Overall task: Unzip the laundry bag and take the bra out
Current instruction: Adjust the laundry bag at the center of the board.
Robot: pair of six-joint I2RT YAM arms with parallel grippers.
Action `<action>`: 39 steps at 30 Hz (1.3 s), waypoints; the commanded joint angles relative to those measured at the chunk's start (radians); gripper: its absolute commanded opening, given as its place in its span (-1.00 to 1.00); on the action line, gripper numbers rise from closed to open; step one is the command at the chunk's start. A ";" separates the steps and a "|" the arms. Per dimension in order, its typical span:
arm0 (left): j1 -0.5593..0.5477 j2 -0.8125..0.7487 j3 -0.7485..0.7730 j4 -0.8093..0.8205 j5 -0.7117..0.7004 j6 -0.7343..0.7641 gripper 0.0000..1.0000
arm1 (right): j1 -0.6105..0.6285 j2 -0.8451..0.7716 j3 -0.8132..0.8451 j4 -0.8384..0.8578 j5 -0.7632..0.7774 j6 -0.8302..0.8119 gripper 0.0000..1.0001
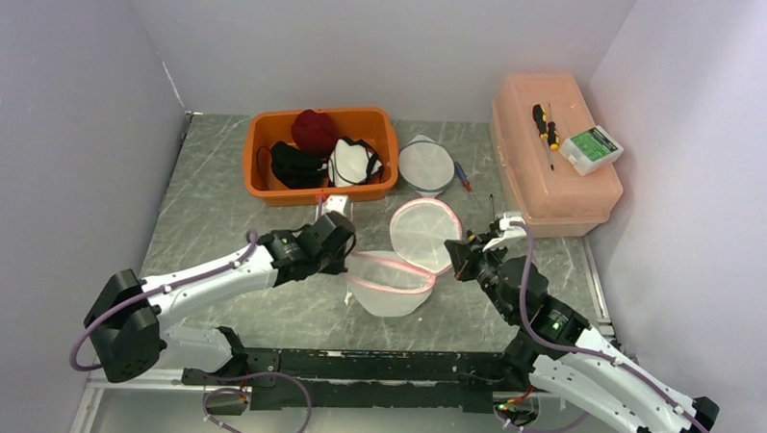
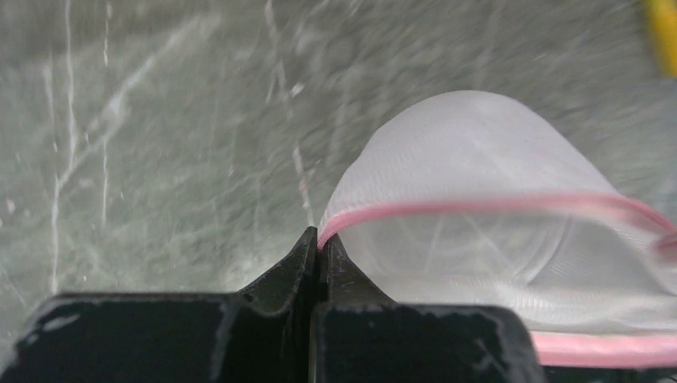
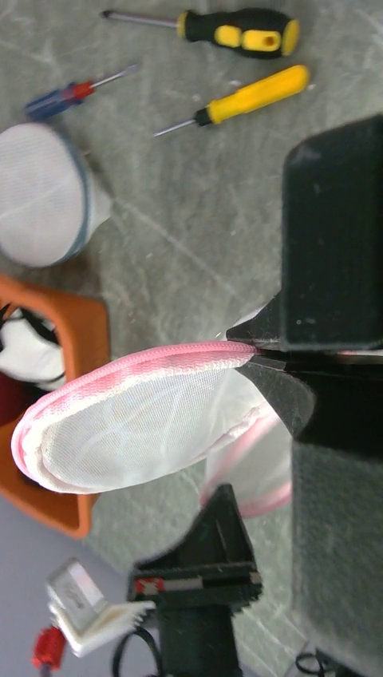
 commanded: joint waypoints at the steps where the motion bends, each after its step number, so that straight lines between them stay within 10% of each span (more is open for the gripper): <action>1: 0.010 -0.039 -0.107 0.050 0.051 -0.093 -0.95 | 0.004 -0.010 -0.033 -0.021 0.119 0.117 -1.00; 10: 0.010 -0.192 -0.277 0.279 0.231 -0.148 -0.94 | 0.005 -0.007 -0.059 -0.075 0.131 0.219 -1.00; 17: 0.010 -0.160 -0.225 0.222 0.223 -0.062 -0.40 | 0.004 -0.028 -0.076 -0.094 0.030 0.212 -1.00; 22: 0.013 -0.079 -0.193 0.251 0.264 -0.026 -0.92 | 0.004 -0.051 -0.089 -0.125 0.034 0.248 -1.00; 31: 0.012 -0.044 -0.082 0.096 0.181 0.064 -0.95 | 0.002 -0.047 -0.099 -0.108 -0.019 0.264 0.23; 39: 0.012 -0.057 0.030 -0.154 0.095 0.173 -0.95 | -0.007 0.012 -0.102 -0.111 0.002 0.285 0.51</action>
